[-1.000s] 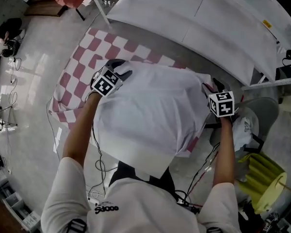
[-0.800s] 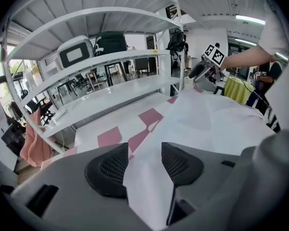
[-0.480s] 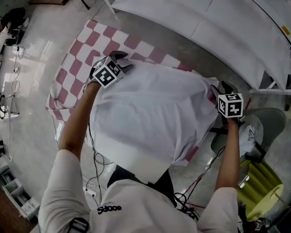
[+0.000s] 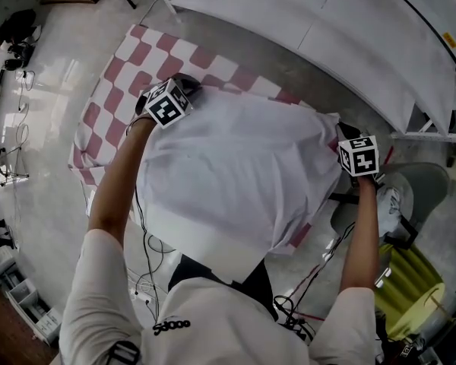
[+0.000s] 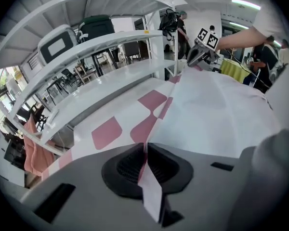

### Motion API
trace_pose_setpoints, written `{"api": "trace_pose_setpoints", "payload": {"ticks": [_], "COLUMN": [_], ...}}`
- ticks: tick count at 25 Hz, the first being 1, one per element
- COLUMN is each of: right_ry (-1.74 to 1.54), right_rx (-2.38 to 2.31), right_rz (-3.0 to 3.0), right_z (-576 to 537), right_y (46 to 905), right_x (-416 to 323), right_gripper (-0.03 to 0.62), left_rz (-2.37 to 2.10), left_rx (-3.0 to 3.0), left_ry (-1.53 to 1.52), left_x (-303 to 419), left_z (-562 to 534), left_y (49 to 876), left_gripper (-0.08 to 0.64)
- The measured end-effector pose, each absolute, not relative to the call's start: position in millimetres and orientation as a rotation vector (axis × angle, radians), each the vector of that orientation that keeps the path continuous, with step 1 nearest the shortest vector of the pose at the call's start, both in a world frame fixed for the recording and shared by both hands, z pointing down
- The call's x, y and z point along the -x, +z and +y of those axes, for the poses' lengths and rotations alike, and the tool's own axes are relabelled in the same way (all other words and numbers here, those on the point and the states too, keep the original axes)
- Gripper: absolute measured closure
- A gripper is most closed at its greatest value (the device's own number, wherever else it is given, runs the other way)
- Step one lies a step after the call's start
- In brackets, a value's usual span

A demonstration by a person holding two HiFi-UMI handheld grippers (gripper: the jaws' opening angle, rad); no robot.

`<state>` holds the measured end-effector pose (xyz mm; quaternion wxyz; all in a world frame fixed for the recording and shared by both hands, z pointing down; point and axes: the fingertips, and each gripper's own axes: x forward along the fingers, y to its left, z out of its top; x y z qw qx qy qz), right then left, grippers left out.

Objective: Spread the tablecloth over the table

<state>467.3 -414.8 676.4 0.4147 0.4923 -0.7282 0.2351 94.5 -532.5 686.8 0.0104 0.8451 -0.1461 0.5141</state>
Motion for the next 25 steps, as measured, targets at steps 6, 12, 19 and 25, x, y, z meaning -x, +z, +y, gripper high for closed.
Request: {"api": "trace_pose_setpoints", "payload": {"ticks": [6,12,19,25], "right_ry": [0.577,0.544,0.503,0.498], "right_rx": [-1.245,-1.258,-1.291,-1.379], "right_rz": [-1.839,-1.854,-1.854,-1.854], "right_z": [-410,-394,-347,-296], "right_y": [663,629,565,530], "right_x": [-464,-452,-423,-376], "right_gripper": [0.569,0.569,0.569,0.569], "left_rz": [-0.501,-0.518,-0.545,-0.515], "left_rx": [-2.630,-2.647,-2.697,-2.748], "left_ry": [1.644,1.573,1.414,1.305], "left_x": [-95,-89,-78,-75], "left_z": [-527,-510,-469,-422], "left_y": [679,651,598,572], "left_gripper": [0.530,0.531,0.531,0.531]}}
